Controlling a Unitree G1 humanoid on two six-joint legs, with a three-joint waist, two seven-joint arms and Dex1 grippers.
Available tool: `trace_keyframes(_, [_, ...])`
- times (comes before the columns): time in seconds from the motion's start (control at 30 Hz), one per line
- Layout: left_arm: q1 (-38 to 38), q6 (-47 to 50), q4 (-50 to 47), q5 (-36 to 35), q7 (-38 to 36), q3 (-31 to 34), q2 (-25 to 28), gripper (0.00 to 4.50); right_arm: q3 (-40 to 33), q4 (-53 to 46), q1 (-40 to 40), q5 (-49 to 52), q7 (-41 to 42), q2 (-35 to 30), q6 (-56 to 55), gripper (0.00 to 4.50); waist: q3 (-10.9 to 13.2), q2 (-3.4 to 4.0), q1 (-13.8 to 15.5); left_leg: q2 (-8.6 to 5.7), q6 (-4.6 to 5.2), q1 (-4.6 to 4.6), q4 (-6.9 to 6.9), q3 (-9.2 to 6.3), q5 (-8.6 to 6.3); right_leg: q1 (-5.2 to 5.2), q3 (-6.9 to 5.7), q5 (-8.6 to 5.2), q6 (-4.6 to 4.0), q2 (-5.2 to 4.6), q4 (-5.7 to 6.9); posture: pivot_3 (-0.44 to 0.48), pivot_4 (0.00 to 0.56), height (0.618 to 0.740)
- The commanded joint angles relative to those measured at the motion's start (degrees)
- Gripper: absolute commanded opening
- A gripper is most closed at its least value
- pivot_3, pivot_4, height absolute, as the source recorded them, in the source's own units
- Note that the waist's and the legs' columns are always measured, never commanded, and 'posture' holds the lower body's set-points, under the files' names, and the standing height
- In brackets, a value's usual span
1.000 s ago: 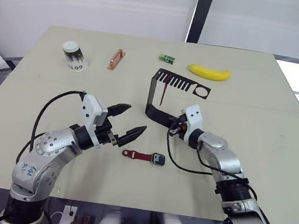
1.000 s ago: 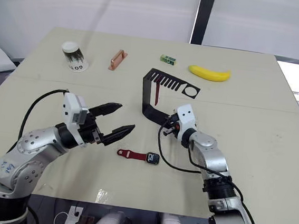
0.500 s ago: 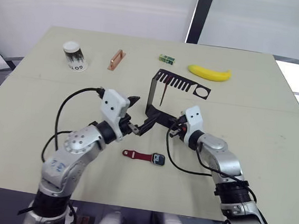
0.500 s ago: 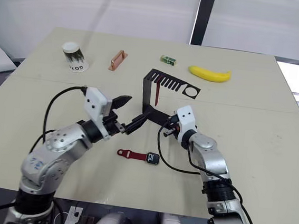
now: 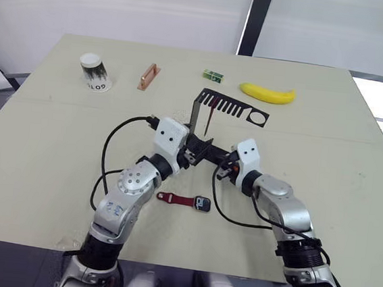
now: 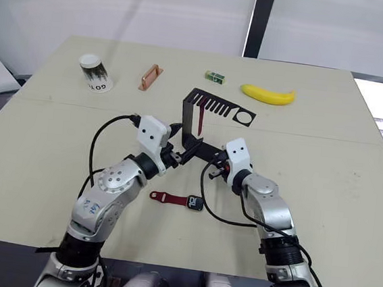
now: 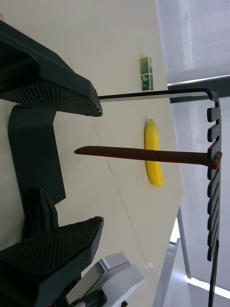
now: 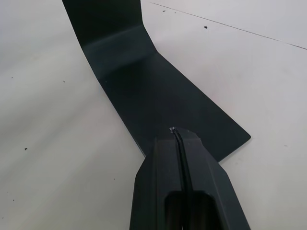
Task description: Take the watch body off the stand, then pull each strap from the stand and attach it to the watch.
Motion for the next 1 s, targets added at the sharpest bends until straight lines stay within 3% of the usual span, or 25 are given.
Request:
trace_keyframes(0.03, [-1.9,-3.0,1.5,1.7,0.7,-0.4,-2.1,3.62,1.1,0.4,1.1,-1.1,-0.9,0.3,1.6,0.0,0.0,0.0,0.0,0.0,0.0,-0.01,0.0,0.0,0.0,0.0,0.0,0.0,0.0,0.0,-0.01,0.0,0.15,0.74])
trace_keyframes(0.57, [-7.2,-8.9,11.6,8.0,4.4,-0.3,-7.9,3.62,0.3,1.1,-0.4,-1.5,-1.2,0.9,2.1,0.0,0.0,-0.01,0.0,0.0,0.0,0.0,0.0,0.01,0.0,0.0,0.0,0.0,0.0,0.0,-0.01,0.0,0.15,0.74])
trace_keyframes(0.6, [-7.4,-9.3,12.4,8.5,4.8,-0.3,-8.0,3.19,0.1,0.8,-0.4,-1.4,-1.2,0.9,2.5,0.0,0.0,-0.01,0.0,0.0,-0.01,0.0,0.0,0.01,0.0,-0.01,0.0,0.0,0.0,0.0,-0.01,0.0,0.15,0.74])
trace_keyframes(0.67, [-7.8,-10.0,13.6,9.1,5.1,-0.1,-8.1,2.82,-0.1,0.4,-0.2,-1.3,-1.2,0.7,2.8,0.0,0.0,-0.01,0.0,0.0,-0.01,0.0,0.0,0.01,0.0,-0.01,0.0,0.0,0.0,0.0,-0.01,0.0,0.15,0.74])
trace_keyframes(0.8, [-9.1,-10.9,15.3,9.6,5.5,0.6,-8.4,0.77,-0.2,-0.1,0.0,-1.3,-1.2,0.7,3.2,0.0,0.0,-0.01,0.0,0.0,-0.01,-0.01,0.0,0.0,0.01,-0.01,-0.01,0.0,0.0,0.0,-0.01,0.0,0.15,0.74])
trace_keyframes(0.87, [-9.3,-11.0,15.6,9.8,5.5,0.8,-8.5,0.05,-0.3,0.0,-0.1,-1.4,-1.4,0.8,3.2,0.0,0.0,-0.01,0.0,0.0,-0.01,-0.02,0.0,0.0,0.01,-0.02,-0.01,0.0,0.0,0.0,-0.01,0.0,0.15,0.74])
trace_keyframes(1.0, [-9.2,-11.7,15.2,9.6,4.7,0.7,-8.6,0.05,-0.3,-0.1,-0.2,-1.3,-1.4,1.0,3.3,0.0,0.0,-0.01,0.0,0.0,-0.01,-0.02,0.0,0.0,0.0,-0.02,0.0,0.0,0.0,-0.01,-0.01,0.0,0.15,0.74])
